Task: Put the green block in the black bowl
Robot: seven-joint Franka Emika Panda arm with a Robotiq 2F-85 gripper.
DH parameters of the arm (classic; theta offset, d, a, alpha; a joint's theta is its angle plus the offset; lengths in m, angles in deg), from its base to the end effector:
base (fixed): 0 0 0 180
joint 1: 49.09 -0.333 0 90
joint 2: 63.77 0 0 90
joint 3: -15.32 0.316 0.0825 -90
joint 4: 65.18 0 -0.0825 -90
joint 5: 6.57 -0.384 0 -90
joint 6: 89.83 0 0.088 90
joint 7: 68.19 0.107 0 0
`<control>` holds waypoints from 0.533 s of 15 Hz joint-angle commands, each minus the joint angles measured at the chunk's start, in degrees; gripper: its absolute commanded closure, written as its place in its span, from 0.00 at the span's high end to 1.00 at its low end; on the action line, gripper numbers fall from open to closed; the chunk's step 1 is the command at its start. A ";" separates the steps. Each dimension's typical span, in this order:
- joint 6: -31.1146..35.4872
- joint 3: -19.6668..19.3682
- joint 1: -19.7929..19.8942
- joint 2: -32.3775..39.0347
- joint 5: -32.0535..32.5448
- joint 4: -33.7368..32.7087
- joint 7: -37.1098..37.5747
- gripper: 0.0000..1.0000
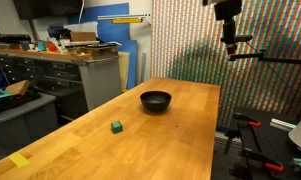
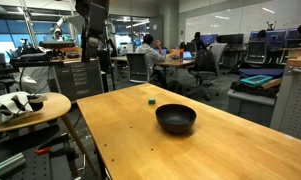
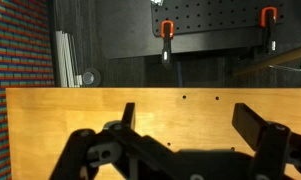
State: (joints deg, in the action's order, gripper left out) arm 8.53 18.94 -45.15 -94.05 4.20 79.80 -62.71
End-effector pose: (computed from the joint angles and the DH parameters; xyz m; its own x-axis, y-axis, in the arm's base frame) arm 0.3501 -0.0191 0.4362 0.9602 -0.0889 -0.2647 -0.0275 -0.9735 0.2272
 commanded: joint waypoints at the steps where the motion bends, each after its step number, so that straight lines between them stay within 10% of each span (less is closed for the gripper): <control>1: -0.12 -0.86 -0.98 0.06 0.34 -0.20 0.39 1.00; 8: -0.13 -0.85 -0.98 0.05 0.34 -0.53 0.39 1.00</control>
State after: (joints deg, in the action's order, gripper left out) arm 8.56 18.94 -45.15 -94.06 4.20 79.35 -62.71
